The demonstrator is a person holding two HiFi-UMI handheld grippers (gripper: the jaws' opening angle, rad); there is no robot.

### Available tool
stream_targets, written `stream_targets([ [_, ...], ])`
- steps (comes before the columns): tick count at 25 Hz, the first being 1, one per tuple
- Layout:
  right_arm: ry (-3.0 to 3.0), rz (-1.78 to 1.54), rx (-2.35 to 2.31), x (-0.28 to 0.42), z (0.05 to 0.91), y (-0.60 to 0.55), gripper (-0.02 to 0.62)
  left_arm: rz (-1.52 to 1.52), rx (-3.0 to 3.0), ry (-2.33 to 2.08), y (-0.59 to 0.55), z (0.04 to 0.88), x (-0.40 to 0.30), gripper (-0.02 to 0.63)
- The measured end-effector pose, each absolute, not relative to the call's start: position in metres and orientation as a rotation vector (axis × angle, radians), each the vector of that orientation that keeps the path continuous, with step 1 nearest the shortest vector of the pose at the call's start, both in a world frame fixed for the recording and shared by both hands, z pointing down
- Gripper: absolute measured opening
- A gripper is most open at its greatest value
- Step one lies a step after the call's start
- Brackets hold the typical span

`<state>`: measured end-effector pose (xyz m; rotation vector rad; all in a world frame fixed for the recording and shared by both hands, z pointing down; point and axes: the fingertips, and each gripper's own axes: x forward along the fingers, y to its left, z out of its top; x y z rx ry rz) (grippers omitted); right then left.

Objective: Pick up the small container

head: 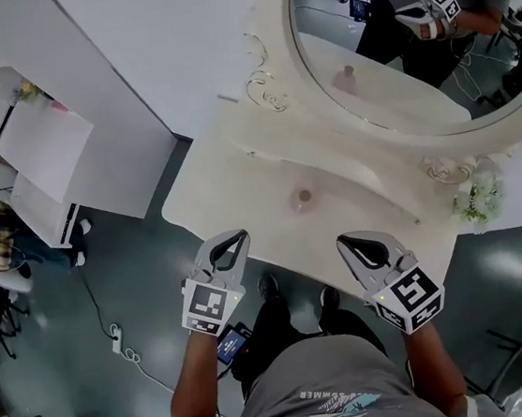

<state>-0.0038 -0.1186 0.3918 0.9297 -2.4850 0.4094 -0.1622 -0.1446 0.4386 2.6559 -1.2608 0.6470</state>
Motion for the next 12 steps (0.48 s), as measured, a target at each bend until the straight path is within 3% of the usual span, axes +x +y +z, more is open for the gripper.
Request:
stream_targets([
  [12, -2.44, 0.477, 0.901, -0.006, 0.425, -0.116, 0.002, 0.684, 2.609, -1.213, -0.155, 0.484, -0.161, 0.003],
])
